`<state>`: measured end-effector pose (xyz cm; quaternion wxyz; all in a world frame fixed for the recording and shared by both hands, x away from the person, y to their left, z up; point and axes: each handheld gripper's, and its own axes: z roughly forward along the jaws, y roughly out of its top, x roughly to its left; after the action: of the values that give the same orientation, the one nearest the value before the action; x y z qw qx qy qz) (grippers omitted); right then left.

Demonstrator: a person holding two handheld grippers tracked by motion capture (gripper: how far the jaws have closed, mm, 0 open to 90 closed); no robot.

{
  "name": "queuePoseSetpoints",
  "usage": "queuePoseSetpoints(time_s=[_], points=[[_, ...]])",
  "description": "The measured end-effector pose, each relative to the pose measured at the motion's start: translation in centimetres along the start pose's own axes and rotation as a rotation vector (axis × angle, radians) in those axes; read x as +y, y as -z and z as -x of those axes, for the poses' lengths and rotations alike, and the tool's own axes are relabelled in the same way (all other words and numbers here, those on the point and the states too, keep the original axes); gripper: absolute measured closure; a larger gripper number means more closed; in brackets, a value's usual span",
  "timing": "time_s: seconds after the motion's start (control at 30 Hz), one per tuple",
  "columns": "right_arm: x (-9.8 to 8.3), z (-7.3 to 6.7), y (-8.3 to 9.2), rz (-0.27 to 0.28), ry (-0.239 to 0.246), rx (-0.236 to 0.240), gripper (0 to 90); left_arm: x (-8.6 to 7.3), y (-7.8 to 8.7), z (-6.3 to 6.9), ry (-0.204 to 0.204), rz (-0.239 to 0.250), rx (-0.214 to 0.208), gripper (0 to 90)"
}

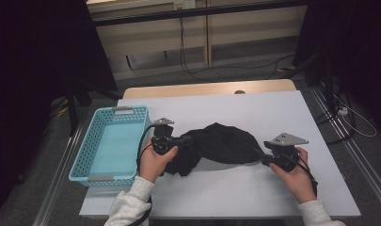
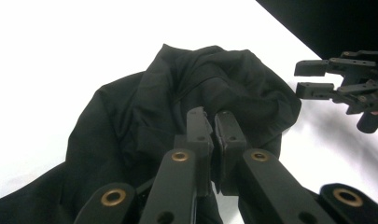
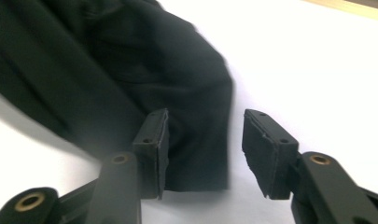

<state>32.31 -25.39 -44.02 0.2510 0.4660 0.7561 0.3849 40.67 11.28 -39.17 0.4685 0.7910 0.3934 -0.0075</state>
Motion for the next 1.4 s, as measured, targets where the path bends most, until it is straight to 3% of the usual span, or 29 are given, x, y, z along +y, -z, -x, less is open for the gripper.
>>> queuePoseSetpoints(time_s=[0.1, 0.2, 0.27, 0.4, 0.5, 0.53, 0.57, 0.6, 0.7, 0.83, 0.9, 1.03, 1.17, 1.23, 1.3, 1.4], points=[[0.2, -0.9, 0.0, -0.004, 0.009, 0.052, 52.2, 0.2, 0.4, -0.3, 0.004, 0.005, 0.013, 86.9], [0.2, -1.7, -0.2, -0.004, 0.052, 0.109, 41.7, 0.2, 1.1, -0.8, 0.023, 0.020, 0.025, 86.9], [0.0, -2.2, -0.6, -0.036, 0.058, 0.122, 34.1, 0.3, 1.3, -1.1, 0.034, 0.025, 0.026, 86.9], [-0.5, -3.2, -1.8, -0.098, 0.120, 0.144, 28.0, 0.3, 1.4, -1.3, 0.036, 0.027, 0.029, 86.9], [-0.6, -3.8, -2.5, -0.114, 0.145, 0.127, 31.3, 0.2, 1.2, -1.2, 0.038, 0.026, 0.029, 86.9], [-0.6, -3.7, -2.5, -0.113, 0.129, 0.121, 38.5, 0.1, 1.1, -1.2, 0.036, 0.021, 0.030, 86.9], [-0.5, -3.6, -2.5, -0.110, 0.123, 0.109, 51.4, 0.1, 1.0, -1.2, 0.034, 0.017, 0.037, 86.8], [-0.4, -3.4, -2.4, -0.103, 0.125, 0.088, 55.4, 0.1, 1.0, -1.2, 0.033, 0.012, 0.042, 86.9], [-0.4, -2.2, -2.1, -0.078, 0.044, 0.026, 57.8, 0.1, 1.0, -1.2, 0.033, 0.018, 0.045, 86.9], [-0.5, -1.1, -1.7, -0.061, 0.034, -0.066, 57.9, 0.1, 1.0, -1.3, 0.043, 0.021, 0.053, 86.9], [-0.6, -0.7, -1.8, -0.070, 0.009, -0.074, 57.5, 0.1, 0.9, -1.2, 0.040, 0.019, 0.055, 87.0], [-1.1, -0.1, -2.1, -0.093, -0.041, -0.046, 59.2, 0.1, 1.1, -1.3, 0.042, 0.026, 0.059, 86.9], [-0.9, 0.2, -1.8, -0.084, -0.032, -0.047, 77.1, 0.2, 1.4, -1.5, 0.047, 0.031, 0.066, 87.0], [-0.8, 0.6, -1.5, -0.068, -0.041, -0.041, 87.3, 0.2, 1.6, -1.5, 0.052, 0.036, 0.064, 87.0], [-0.5, 1.1, -1.1, -0.028, -0.052, -0.030, 89.4, 0.2, 1.5, -1.4, 0.047, 0.030, 0.060, 87.0], [0.3, 1.7, 0.1, 0.021, -0.045, -0.053, 89.8, 0.3, 1.4, -1.1, 0.042, 0.031, 0.052, 87.1]])
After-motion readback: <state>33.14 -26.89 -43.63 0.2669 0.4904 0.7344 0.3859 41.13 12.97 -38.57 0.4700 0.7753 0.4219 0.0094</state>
